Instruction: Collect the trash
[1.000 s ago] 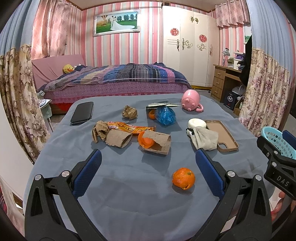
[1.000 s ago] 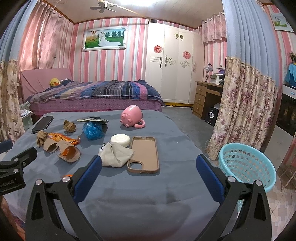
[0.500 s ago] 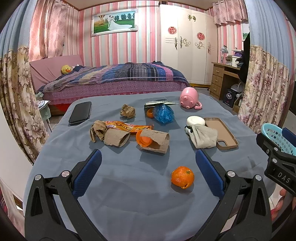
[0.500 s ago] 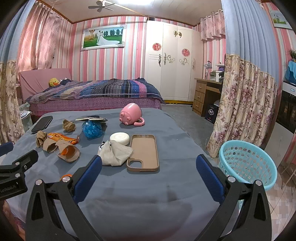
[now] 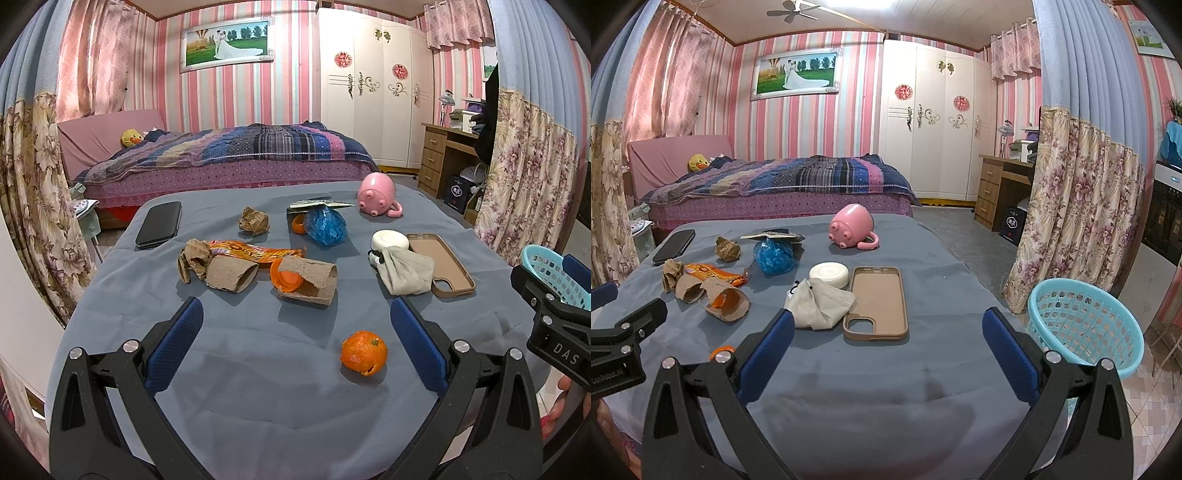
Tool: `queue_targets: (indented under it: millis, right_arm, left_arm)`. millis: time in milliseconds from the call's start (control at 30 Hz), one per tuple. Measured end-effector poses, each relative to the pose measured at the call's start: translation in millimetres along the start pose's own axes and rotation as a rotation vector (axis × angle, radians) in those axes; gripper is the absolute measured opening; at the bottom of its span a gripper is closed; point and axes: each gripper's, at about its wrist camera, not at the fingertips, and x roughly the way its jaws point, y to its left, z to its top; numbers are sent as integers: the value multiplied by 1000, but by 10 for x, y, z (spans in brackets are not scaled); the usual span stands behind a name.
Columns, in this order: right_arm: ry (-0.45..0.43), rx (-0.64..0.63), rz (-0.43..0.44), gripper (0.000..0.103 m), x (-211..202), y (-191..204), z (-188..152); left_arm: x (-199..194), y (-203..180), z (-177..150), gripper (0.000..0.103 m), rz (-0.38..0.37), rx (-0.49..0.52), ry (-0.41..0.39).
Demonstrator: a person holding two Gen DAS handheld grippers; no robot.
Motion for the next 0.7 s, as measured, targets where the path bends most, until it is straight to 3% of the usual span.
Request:
queue_targets:
  millis: [700]
  right_arm:
    - [2,2,0,99,0,-9,3]
  left_arm:
    - [4,-49,-37,98,-3,9,0]
